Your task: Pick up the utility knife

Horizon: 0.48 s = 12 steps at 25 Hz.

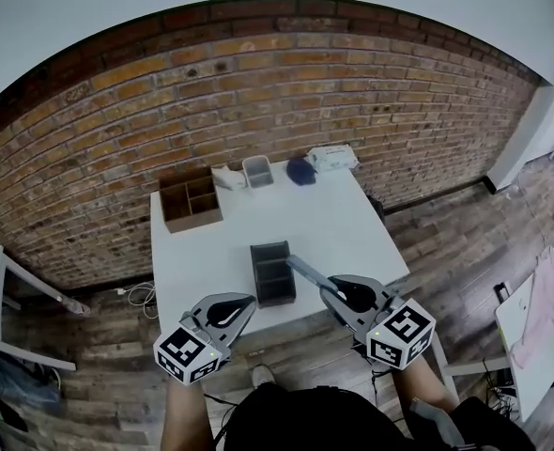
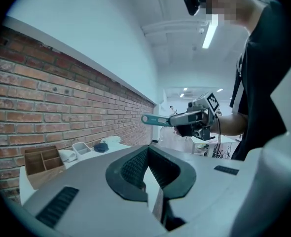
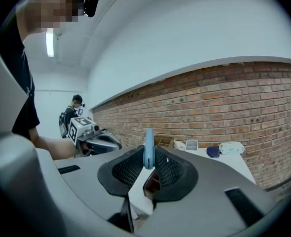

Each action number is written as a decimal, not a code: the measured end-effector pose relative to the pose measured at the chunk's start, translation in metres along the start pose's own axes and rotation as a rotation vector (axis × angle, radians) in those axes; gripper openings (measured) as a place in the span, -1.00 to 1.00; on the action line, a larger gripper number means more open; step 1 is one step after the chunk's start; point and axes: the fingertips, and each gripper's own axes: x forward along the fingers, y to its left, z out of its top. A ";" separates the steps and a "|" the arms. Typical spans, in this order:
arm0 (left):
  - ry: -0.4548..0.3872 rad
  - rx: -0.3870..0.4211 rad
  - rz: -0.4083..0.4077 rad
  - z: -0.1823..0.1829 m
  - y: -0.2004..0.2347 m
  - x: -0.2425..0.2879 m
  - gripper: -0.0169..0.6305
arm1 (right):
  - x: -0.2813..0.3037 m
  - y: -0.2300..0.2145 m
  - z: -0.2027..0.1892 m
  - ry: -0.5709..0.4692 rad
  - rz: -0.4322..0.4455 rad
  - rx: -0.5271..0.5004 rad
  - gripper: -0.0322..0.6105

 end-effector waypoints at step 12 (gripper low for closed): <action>0.042 0.033 0.053 -0.001 -0.132 0.000 -0.98 | -0.120 0.030 -0.027 -0.075 0.076 0.049 -0.68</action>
